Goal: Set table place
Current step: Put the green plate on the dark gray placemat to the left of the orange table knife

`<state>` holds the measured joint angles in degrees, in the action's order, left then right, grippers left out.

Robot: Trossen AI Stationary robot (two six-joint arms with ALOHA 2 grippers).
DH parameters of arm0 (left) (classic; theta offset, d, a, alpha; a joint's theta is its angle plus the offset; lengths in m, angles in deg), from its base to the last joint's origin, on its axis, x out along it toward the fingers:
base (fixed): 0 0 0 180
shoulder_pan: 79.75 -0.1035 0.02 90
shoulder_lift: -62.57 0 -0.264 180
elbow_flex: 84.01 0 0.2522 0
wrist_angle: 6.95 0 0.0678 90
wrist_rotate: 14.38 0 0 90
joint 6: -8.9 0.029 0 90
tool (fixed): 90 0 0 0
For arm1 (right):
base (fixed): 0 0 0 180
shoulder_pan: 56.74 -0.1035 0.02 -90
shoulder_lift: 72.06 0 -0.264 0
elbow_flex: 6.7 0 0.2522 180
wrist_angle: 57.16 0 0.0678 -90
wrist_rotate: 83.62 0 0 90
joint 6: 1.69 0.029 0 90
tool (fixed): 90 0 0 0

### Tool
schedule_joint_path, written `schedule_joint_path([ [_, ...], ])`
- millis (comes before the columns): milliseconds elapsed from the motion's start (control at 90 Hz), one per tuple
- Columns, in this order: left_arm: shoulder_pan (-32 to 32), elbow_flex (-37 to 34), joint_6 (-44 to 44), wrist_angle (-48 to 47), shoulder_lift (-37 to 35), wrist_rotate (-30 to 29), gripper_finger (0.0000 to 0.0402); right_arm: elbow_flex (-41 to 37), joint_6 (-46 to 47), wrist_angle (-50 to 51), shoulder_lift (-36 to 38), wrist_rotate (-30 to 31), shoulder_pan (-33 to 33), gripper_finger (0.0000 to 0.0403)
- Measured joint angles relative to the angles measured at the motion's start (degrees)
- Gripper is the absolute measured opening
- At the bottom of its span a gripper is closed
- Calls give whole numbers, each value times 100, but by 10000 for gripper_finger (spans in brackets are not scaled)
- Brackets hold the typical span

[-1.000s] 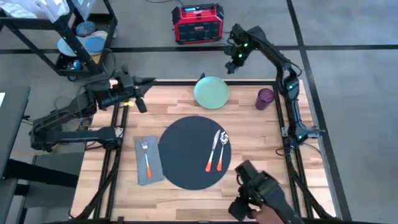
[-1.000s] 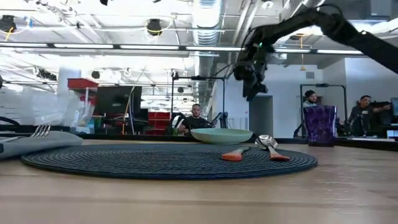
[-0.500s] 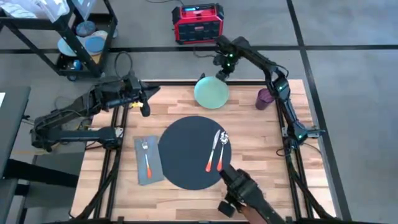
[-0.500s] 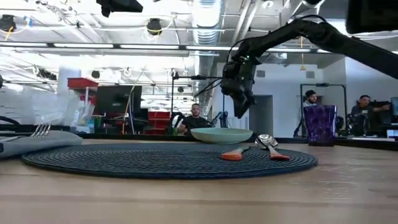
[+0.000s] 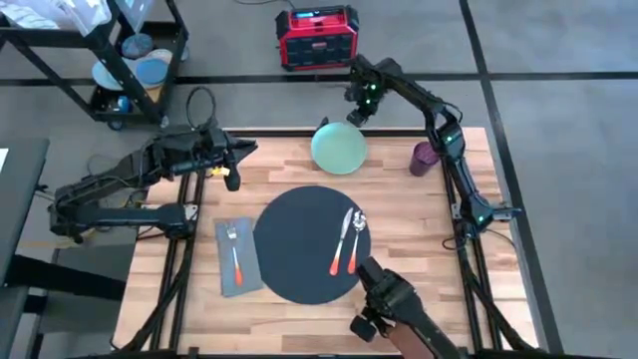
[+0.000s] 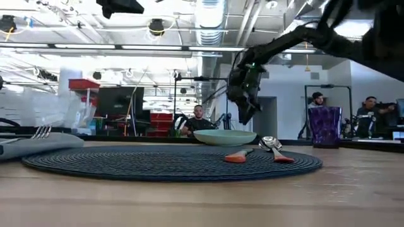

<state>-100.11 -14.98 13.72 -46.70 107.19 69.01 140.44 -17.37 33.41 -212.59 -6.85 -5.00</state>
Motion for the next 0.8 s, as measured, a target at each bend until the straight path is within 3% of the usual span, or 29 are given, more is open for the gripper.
schedule_joint_path([
  [278,0,0,4,-156,-2,-2,27,-4,23,158,-325,-56,-25,120],
  [344,0,0,4,-167,-2,-2,27,-2,35,111,-321,-26,-32,98],
  [456,0,0,63,-167,-2,-1,27,-2,-228,286,-310,-17,-37,18],
  [656,0,0,70,-212,-4,0,27,3,-333,568,-131,140,-143,2],
  [800,-2,2,173,-776,-4,-9,27,3,-410,798,280,156,-385,1],
])
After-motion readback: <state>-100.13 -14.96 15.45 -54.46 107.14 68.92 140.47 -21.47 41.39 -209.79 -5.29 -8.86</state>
